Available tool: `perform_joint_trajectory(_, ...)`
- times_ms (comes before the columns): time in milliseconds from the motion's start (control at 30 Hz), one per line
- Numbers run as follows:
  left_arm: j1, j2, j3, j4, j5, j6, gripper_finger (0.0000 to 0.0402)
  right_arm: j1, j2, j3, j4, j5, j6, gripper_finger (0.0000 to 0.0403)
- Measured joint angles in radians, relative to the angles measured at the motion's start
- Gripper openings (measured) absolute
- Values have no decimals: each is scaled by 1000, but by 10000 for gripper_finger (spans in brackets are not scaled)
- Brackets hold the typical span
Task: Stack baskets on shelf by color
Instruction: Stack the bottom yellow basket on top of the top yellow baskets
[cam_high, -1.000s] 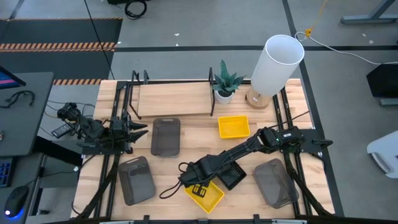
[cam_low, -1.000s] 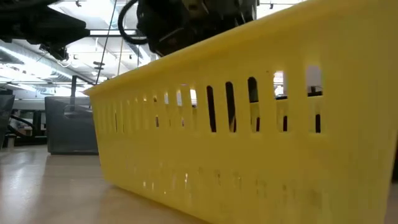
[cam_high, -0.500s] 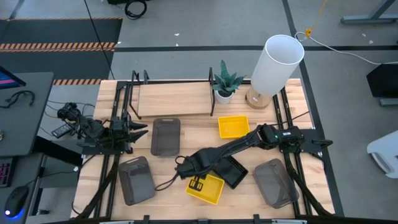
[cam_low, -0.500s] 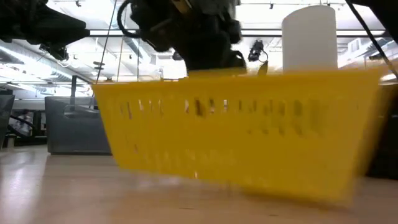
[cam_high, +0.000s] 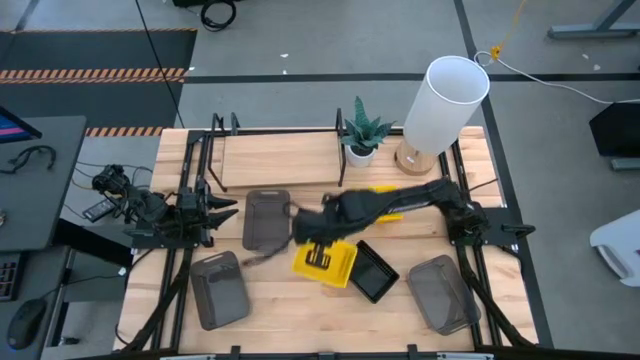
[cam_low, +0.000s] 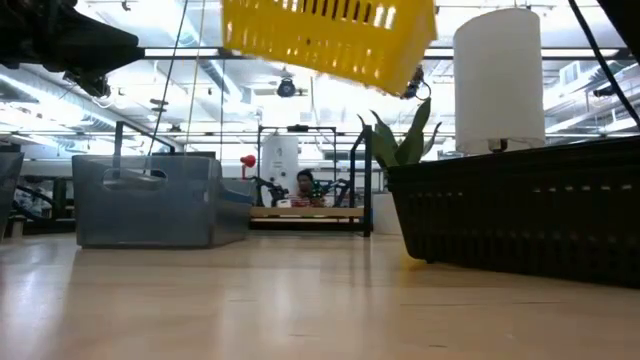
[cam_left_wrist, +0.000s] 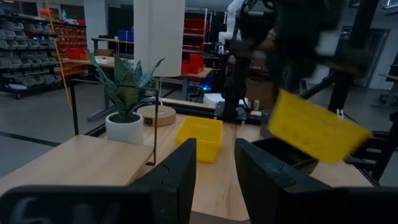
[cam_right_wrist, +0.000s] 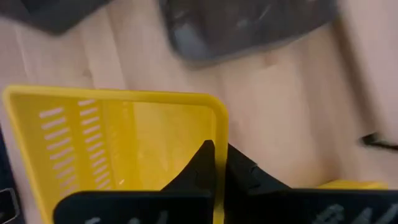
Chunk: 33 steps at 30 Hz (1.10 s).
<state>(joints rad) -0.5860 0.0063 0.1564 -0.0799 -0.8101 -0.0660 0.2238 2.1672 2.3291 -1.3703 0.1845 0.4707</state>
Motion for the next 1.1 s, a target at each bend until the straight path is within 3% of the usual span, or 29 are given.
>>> perform_joint_trajectory(300, 0, 0, 0, 1, 0, 0, 117, -123, -84, -1, -191, 34, -253, 8)
perform_joint_trajectory(500, 0, 0, 0, 1, 0, 0, 117, -230, -88, -37, -199, 23, -450, 8)
perform_joint_trajectory(633, 0, 0, 0, 1, 0, 0, 117, -309, -86, -113, -199, 14, -525, 8)
perform_joint_trajectory(867, 0, 0, 0, 1, 0, 0, 117, -400, -110, -263, -122, -100, -609, 8)
perform_joint_trajectory(1100, 0, 0, 0, 1, 0, 0, 117, -432, -240, -487, 19, -119, -666, 8)
